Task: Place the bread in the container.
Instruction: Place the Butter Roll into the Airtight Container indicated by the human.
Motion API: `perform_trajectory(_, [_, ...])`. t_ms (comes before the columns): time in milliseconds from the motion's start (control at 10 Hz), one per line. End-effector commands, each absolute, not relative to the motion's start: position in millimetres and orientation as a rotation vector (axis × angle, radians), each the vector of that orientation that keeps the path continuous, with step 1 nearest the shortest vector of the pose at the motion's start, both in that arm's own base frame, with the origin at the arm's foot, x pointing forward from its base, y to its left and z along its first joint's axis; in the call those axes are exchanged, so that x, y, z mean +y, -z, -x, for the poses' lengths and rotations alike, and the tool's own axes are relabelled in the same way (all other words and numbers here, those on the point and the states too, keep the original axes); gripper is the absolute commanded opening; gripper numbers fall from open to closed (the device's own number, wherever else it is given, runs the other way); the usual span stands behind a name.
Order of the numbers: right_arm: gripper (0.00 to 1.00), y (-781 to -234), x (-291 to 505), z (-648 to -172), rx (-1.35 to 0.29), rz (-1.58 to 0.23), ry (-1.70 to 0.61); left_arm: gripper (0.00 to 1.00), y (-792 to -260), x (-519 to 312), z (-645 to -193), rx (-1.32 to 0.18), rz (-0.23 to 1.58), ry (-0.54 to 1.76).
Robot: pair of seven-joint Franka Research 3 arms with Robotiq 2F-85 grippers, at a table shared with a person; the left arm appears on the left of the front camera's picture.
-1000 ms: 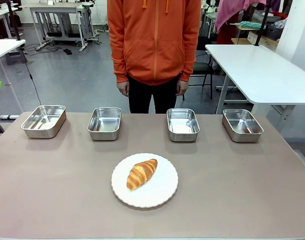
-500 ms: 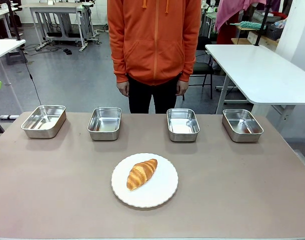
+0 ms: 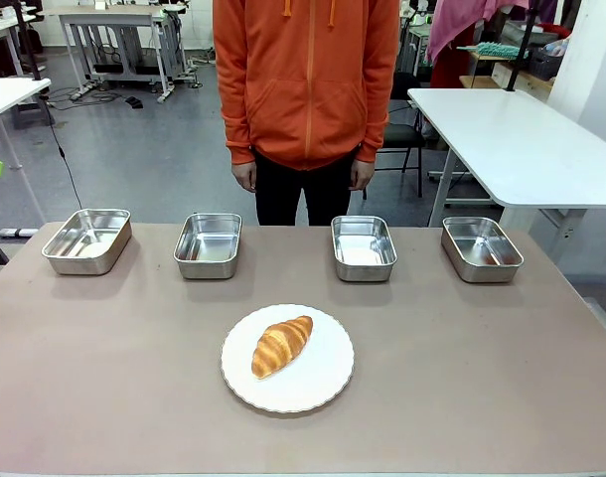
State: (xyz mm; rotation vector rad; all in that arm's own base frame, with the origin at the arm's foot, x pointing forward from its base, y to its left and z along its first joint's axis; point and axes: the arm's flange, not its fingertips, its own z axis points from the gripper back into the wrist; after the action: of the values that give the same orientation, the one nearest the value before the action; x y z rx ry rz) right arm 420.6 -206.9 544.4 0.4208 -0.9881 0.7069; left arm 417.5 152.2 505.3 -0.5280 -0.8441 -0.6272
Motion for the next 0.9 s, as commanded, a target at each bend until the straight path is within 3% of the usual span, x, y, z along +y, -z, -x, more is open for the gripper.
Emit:
perform_trajectory(0, [1.00,-544.6,-206.2,-421.2,-0.992,-0.423,-0.710,1.00,-506.0,154.2,-417.7,-0.857,0.535,0.623])
perform_trajectory(800, [1.00,-544.6,-206.2,-421.2,-0.992,-0.423,-0.710,1.00,-506.0,154.2,-417.7,-0.857,0.535,0.623])
